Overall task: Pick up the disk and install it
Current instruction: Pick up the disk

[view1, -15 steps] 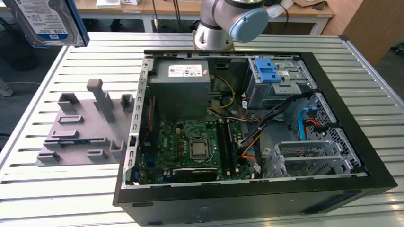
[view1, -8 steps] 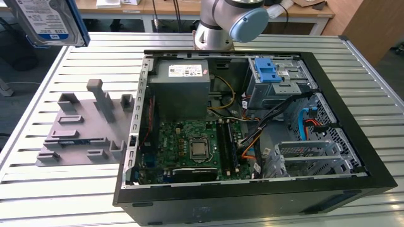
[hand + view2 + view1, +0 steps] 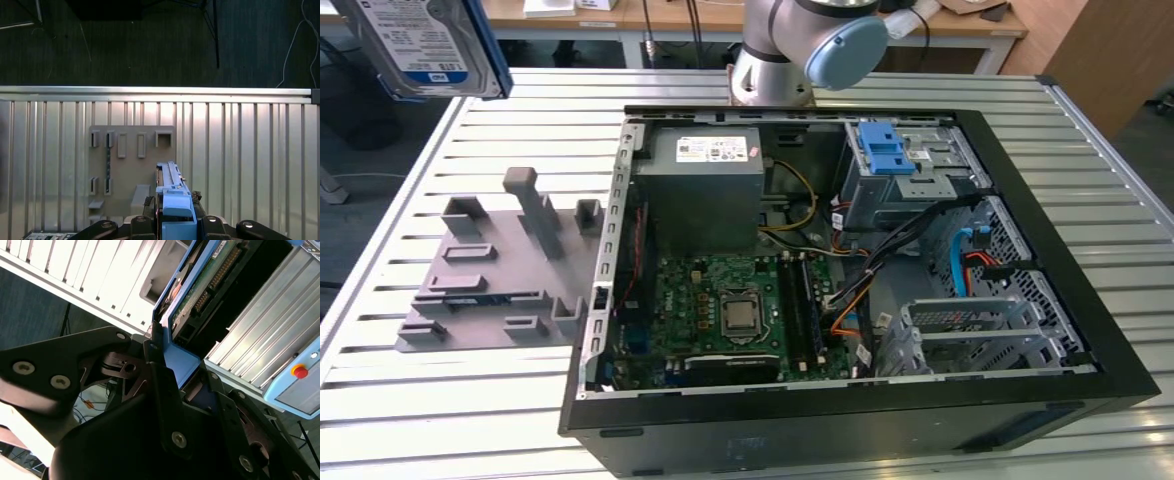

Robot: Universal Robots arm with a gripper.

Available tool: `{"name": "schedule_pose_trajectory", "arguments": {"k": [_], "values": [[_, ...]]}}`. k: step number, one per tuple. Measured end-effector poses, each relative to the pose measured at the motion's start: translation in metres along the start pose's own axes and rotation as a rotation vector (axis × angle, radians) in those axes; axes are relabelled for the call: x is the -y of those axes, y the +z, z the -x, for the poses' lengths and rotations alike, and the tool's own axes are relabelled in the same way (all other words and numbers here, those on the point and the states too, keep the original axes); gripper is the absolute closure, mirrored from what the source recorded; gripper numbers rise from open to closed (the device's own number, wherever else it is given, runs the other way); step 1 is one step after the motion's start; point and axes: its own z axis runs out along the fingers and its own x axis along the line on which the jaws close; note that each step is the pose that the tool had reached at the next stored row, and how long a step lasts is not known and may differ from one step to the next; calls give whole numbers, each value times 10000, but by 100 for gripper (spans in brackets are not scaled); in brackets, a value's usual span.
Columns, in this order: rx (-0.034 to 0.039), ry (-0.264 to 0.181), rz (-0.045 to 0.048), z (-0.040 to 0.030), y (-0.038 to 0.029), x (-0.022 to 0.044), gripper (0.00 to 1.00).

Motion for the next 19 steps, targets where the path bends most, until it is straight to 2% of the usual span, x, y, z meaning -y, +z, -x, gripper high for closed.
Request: {"name": "schedule_pose_trajectory", "arguments": {"k": [19], "values": [[0, 0, 0, 0, -1, 68, 64]]}}
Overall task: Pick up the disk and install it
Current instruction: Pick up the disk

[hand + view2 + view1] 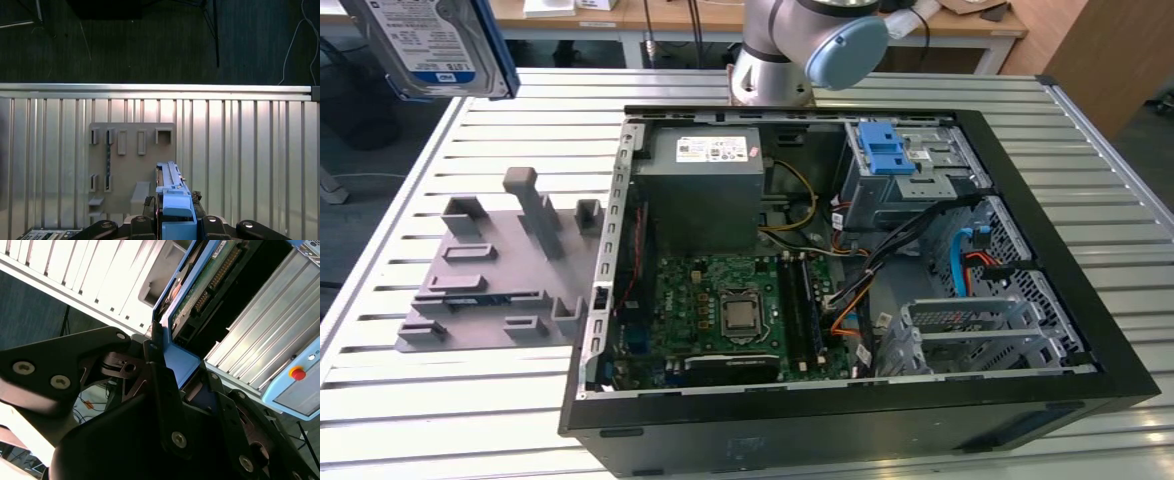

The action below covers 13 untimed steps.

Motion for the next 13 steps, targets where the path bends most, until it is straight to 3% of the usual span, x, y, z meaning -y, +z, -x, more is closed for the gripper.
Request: {"name": "schedule_pose_trajectory", "arguments": {"k": [13], "values": [[0, 0, 1, 0, -1, 60, 64]]}}
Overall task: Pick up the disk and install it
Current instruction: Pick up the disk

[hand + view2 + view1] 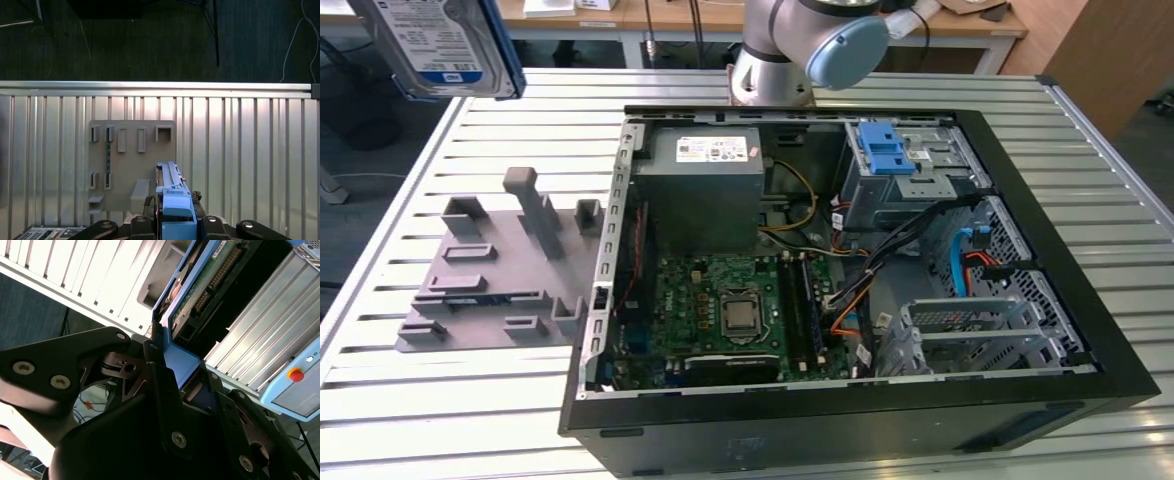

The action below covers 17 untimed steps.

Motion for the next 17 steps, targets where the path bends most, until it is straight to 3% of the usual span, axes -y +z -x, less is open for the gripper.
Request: {"name": "schedule_pose_trajectory", "arguments": {"k": [17], "values": [[0, 0, -1, 1, -1, 96, 64]]}}
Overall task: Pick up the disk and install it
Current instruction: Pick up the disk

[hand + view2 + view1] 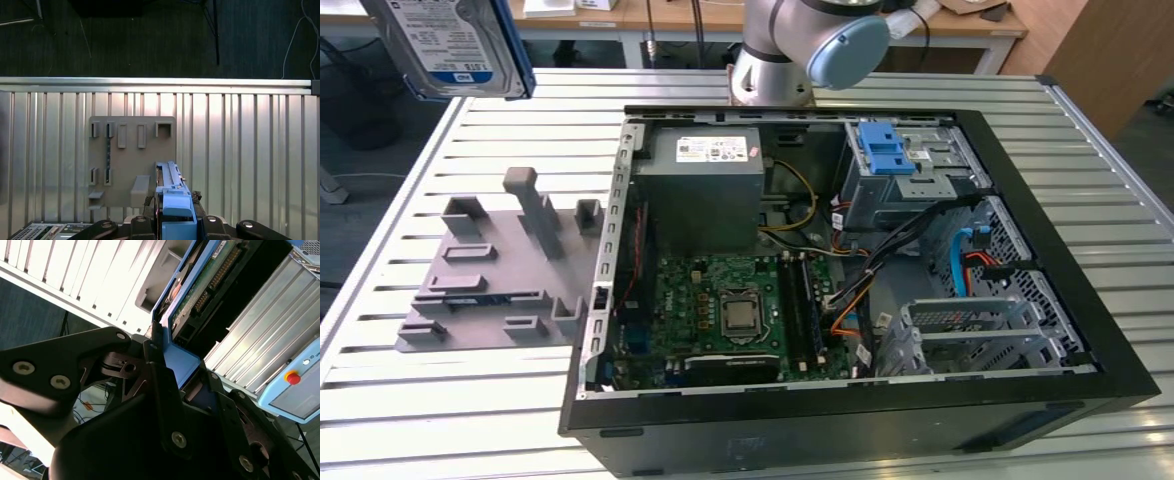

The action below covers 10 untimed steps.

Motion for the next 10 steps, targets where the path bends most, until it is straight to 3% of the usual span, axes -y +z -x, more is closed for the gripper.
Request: {"name": "schedule_pose_trajectory", "arguments": {"k": [10], "values": [[0, 0, 1, 0, -1, 49, 64]]}}
